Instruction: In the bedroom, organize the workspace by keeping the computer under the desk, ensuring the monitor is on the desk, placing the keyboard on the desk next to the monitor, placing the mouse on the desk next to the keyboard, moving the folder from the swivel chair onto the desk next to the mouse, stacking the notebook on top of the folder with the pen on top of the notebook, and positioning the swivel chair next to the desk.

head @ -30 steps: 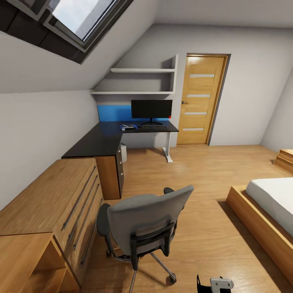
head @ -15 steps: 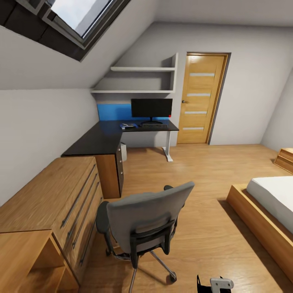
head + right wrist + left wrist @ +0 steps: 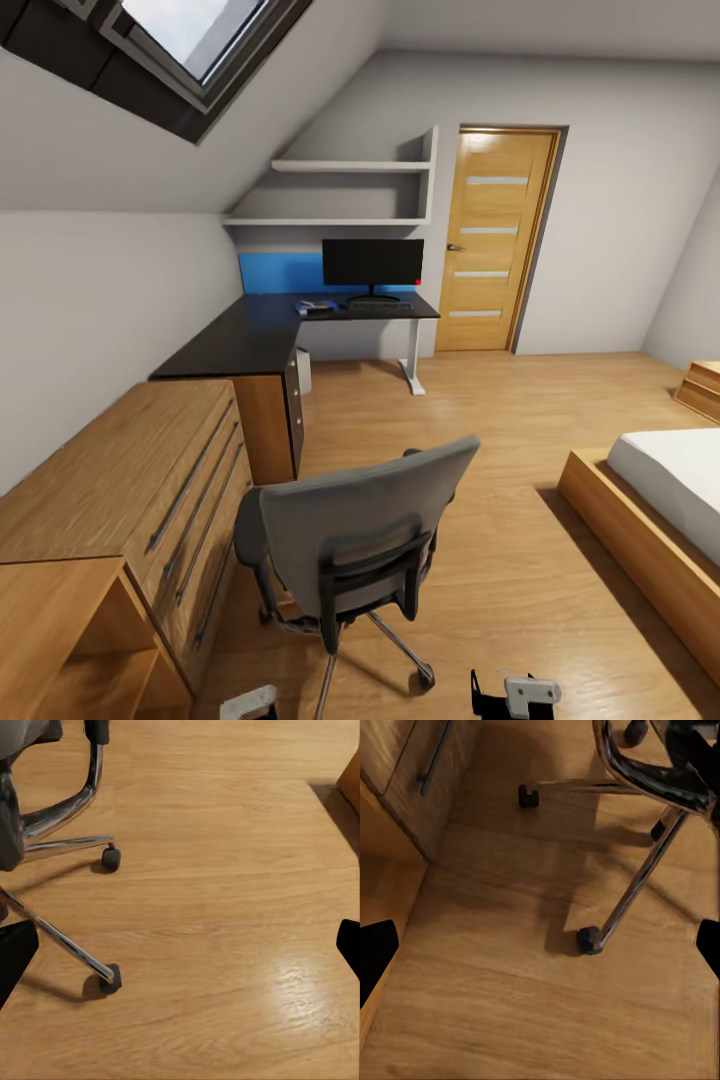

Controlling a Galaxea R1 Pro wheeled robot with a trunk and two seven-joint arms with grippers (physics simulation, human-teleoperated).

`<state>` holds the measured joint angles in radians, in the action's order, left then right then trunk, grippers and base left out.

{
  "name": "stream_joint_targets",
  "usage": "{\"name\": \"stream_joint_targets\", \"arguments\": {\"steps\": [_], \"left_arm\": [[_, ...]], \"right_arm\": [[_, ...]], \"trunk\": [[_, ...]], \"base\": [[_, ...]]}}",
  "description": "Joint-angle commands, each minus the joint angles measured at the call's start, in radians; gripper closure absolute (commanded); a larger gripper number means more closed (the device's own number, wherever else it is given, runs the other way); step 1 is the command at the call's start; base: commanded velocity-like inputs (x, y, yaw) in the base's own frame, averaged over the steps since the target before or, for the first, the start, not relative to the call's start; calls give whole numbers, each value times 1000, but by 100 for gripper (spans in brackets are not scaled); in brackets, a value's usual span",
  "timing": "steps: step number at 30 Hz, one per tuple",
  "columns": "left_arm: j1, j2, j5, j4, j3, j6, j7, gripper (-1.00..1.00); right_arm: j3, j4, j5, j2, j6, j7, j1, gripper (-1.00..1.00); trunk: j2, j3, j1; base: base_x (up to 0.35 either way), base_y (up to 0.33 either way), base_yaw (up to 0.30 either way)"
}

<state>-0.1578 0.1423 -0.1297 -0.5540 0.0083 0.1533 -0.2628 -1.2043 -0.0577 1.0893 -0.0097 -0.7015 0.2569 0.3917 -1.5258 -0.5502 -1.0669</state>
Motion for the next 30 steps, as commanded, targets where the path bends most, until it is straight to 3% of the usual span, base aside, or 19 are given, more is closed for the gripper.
{"name": "stream_joint_targets", "arguments": {"steps": [1,3,4,6,7,9,11,14,19,30], "left_arm": [[-19,1,-11,-3,1,-19,0,-100],[-124,2,-15,-6,2,-136,2,-100],[-147,3,-17,-6,2,-166,3,-100],[-235,6,-23,-6,2,-279,7,-100],[-248,6,-26,-6,2,-291,8,-100],[-296,8,-54,-3,2,-330,10,-100],[-306,8,-63,39,2,-335,11,-100],[-310,8,-66,91,2,-324,12,-100],[-313,8,-68,137,2,-246,13,-100],[-313,7,-68,152,1,-222,13,-100]], "right_arm": [[-7,-14,3,-1,1,10,1,-100],[-5,-65,4,-1,51,14,36,-100],[-4,-76,5,-1,74,14,51,-100],[-2,-119,7,5,222,15,128,-100],[-2,-127,7,9,252,15,143,-100],[1,-153,9,43,403,15,224,-100],[1,-158,9,69,471,14,258,-100],[1,-160,9,102,511,14,290,-100],[1,-165,10,136,557,11,330,-100],[2,-110,10,137,531,8,341,-100]], "trunk": [[-8,-4,-4],[-22,-11,-12],[-29,-14,-15],[-43,-20,-23],[-50,-23,-27],[-64,-29,-35],[-78,-36,-42],[-99,-45,-54],[-134,-61,-73],[-211,-95,-115]], "base": [[0,0,0],[0,0,0],[0,0,0],[0,0,0],[0,0,0],[0,0,0],[0,0,0],[0,0,0],[0,0,0],[0,0,0]]}}
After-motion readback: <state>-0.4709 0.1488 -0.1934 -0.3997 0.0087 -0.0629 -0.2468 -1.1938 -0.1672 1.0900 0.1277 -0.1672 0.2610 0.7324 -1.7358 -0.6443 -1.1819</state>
